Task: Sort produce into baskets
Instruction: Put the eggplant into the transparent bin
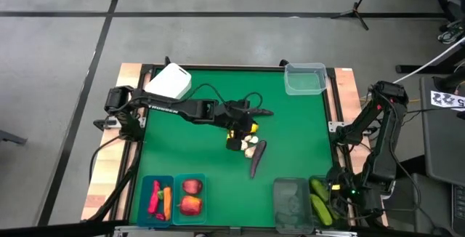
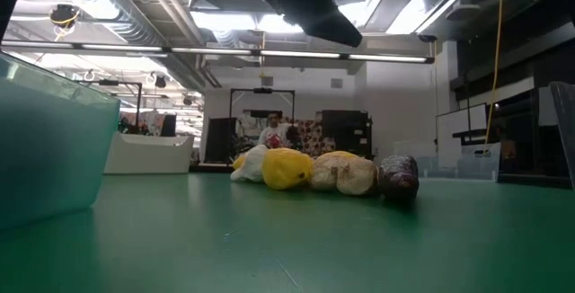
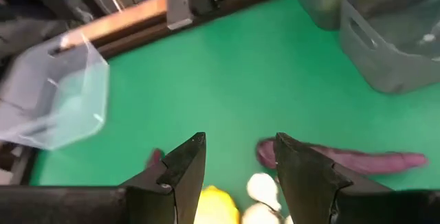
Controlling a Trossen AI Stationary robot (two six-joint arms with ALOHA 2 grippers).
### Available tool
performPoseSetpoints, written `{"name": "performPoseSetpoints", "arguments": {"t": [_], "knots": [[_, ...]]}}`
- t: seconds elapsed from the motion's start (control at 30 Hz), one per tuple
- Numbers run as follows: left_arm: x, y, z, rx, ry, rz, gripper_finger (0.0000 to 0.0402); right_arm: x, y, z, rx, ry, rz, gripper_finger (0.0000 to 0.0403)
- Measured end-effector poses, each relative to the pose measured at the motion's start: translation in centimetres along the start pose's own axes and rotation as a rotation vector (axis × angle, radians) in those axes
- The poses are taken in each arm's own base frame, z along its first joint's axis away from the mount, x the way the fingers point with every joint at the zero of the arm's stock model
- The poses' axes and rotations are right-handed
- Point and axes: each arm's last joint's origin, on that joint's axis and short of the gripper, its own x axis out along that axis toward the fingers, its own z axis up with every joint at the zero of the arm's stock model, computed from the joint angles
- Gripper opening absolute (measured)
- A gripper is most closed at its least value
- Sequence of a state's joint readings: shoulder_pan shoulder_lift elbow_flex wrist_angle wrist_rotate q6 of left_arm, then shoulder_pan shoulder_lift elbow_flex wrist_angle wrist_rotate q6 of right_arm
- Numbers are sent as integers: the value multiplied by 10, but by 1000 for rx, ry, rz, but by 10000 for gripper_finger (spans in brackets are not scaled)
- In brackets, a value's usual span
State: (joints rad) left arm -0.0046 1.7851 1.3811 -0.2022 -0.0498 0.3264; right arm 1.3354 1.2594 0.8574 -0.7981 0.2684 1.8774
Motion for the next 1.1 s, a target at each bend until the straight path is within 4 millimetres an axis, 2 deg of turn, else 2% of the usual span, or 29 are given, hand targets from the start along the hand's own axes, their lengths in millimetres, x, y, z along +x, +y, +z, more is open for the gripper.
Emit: {"name": "performPoseSetpoints", "arguments": {"t": [0.17, 0.27, 0.4, 0.57, 0.73, 1.1], "knots": [[4, 31, -4, -48, -50, 86, 169, 0, -2, 1, -4, -14, -13, 296], [9, 54, -16, -126, -35, 131, 169, 0, -2, 1, -5, -15, -17, 294], [16, 80, -41, -258, 61, 151, 169, 0, -2, 2, -5, -34, -9, 294], [28, 97, -71, -368, 168, 122, 169, 0, -2, 2, -7, -51, -10, 294], [35, 104, -87, -380, 213, 92, 169, 0, -3, 3, -12, -67, -21, 294], [74, 91, -112, -379, 286, 3, 169, 0, -4, 4, -16, -92, -22, 294]]}}
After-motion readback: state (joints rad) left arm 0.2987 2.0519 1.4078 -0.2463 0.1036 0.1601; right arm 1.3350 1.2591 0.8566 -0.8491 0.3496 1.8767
